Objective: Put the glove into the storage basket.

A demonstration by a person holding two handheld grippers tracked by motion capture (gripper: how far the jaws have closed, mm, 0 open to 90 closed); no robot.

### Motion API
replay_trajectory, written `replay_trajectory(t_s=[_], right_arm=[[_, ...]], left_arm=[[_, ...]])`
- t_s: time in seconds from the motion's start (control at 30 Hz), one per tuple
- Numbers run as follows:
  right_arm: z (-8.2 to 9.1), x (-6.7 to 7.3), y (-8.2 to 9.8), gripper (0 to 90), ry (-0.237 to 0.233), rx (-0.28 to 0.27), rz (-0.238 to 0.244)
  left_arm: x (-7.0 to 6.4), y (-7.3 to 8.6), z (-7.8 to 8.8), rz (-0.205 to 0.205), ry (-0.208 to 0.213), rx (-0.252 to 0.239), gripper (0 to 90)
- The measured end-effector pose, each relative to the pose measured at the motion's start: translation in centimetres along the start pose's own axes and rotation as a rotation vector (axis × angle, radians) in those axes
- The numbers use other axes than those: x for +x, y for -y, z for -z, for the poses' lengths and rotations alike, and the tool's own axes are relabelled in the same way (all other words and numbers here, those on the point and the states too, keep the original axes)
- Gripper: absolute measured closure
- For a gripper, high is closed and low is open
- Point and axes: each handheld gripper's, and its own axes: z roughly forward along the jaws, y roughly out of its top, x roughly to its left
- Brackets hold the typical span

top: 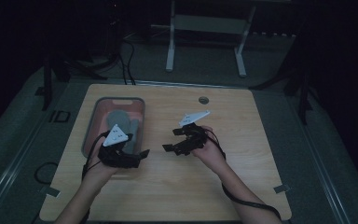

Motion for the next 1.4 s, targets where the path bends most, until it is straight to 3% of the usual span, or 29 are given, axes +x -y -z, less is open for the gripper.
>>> replay_trajectory(t_s=[0.13,0.17,0.2,0.4,0.53,0.8,1.03,1.2,1.4], right_arm=[[0.7,0.1,1.2,18.2,0.014,0.008,0.006],[0.9,0.1,1.7,18.2,0.016,0.007,0.009],[1.0,0.1,2.0,18.2,0.016,0.01,0.008],[1.7,0.0,4.1,18.2,0.033,0.008,0.012],[1.7,0.1,5.6,18.2,0.03,0.026,0.033],[1.4,-0.1,8.9,17.6,0.017,0.056,0.03],[1.6,-0.5,10.7,17.5,0.029,0.059,0.019],[2.3,-0.6,12.0,17.5,0.07,0.058,0.043],[3.3,-0.6,13.3,17.4,0.081,0.06,0.023]], left_arm=[[-1.6,0.8,-0.8,-0.005,0.07,-0.012,15.1],[-1.6,0.8,-0.8,-0.005,0.07,-0.012,15.1],[-2.4,1.2,-1.3,-0.019,0.099,-0.003,15.1],[-4.3,1.9,-2.6,-0.047,0.159,0.006,15.1],[-5.7,2.8,-4.3,-0.067,0.224,0.048,15.0],[-7.2,4.2,-6.1,-0.116,0.275,0.087,15.0],[-7.8,5.3,-7.0,-0.128,0.3,0.104,15.0],[-8.2,5.9,-7.6,-0.126,0.329,0.113,15.0],[-8.8,6.3,-8.1,-0.138,0.353,0.118,15.0]])
